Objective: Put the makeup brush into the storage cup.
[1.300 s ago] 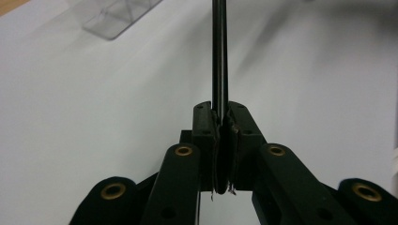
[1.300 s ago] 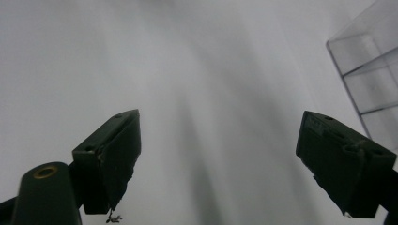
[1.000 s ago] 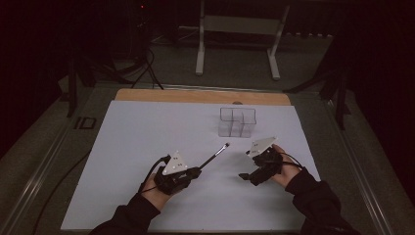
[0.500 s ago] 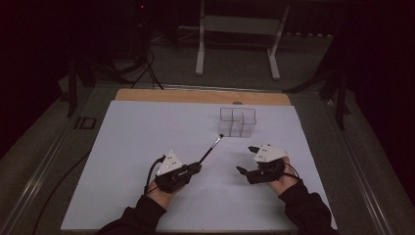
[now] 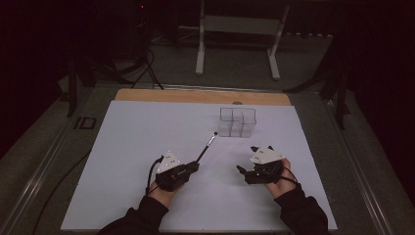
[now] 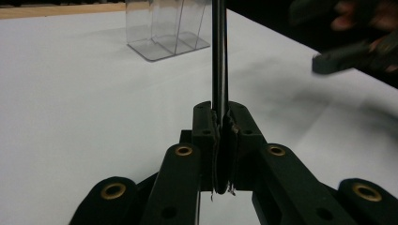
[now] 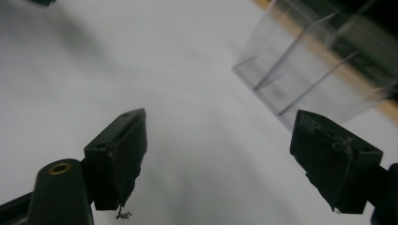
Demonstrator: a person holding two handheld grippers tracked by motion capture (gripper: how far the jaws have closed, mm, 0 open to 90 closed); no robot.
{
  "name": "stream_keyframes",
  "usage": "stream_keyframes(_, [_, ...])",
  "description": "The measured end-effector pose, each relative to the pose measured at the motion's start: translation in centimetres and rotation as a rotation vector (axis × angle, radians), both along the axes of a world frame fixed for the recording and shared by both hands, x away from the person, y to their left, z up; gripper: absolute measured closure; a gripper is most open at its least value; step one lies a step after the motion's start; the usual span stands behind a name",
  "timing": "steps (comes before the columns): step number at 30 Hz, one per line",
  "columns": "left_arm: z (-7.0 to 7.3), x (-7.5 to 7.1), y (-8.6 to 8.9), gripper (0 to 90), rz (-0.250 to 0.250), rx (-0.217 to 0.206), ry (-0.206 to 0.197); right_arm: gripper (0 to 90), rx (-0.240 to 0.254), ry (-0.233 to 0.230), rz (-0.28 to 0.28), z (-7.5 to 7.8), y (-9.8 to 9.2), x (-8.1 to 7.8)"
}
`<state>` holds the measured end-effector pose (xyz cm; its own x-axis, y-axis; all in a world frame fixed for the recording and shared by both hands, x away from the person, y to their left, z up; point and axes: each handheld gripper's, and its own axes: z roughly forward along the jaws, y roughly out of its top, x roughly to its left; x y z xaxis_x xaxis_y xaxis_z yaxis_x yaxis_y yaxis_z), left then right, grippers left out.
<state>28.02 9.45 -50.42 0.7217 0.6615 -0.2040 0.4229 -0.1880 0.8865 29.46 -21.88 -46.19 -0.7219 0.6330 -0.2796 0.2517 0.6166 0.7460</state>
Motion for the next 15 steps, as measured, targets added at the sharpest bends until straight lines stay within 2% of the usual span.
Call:
stream_keyframes(6, [0.1, -0.3, -0.3, 84.7, -0.01, -0.003, -0.016, 14.3, 0.006, -0.017, -0.029, 2.1, 1.4, -0.9])
stream_keyframes(12, [0.0, -0.4, -0.5, 84.7, -0.014, -0.003, -0.015, 13.0, 0.055, -0.031, -0.072, 3.7, 3.5, -1.8])
stream_keyframes(15, [0.1, -0.4, -0.5, 84.8, -0.017, -0.006, -0.014, 12.9, 0.052, -0.067, -0.073, 4.2, 4.9, -2.5])
